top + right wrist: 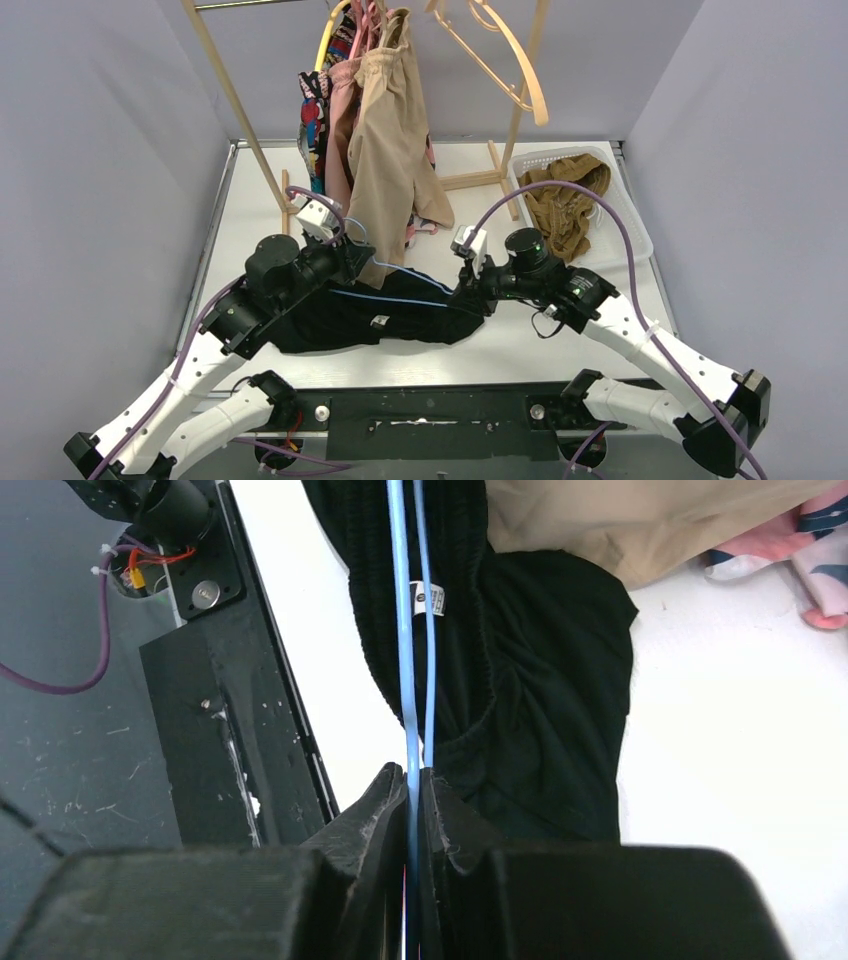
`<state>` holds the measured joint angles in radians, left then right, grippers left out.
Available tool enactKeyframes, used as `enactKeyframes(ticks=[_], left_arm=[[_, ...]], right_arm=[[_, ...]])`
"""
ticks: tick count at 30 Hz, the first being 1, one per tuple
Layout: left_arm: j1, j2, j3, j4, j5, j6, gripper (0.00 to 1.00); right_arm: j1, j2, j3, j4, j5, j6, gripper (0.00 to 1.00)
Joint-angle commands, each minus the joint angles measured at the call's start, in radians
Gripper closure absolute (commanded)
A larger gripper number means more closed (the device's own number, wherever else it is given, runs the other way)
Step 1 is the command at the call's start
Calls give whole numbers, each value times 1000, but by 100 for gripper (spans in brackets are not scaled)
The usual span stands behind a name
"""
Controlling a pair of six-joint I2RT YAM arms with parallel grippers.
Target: Remove the shorts from the hanger
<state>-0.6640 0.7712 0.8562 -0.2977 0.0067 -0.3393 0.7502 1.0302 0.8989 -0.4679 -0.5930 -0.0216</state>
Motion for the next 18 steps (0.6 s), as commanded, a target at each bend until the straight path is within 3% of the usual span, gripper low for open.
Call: enactKeyframes(ticks=[1, 4, 7, 14, 18], left_arm=[[3, -27, -10, 48, -12, 8, 77], [2, -56, -34, 27, -16, -4, 51], [3, -87, -53, -1, -33, -7, 38], [3, -172, -61, -38, -138, 9, 33], [3, -270, -84, 18, -219, 0, 33]], right_arm=[[-10, -94, 2, 6, 40, -1, 100], [-8, -128, 46, -46, 42, 20, 100], [-6, -185, 41, -51, 49, 30, 100], [-6, -308, 33, -47, -14, 33, 100], [-4, -401, 23, -41, -24, 34, 100]])
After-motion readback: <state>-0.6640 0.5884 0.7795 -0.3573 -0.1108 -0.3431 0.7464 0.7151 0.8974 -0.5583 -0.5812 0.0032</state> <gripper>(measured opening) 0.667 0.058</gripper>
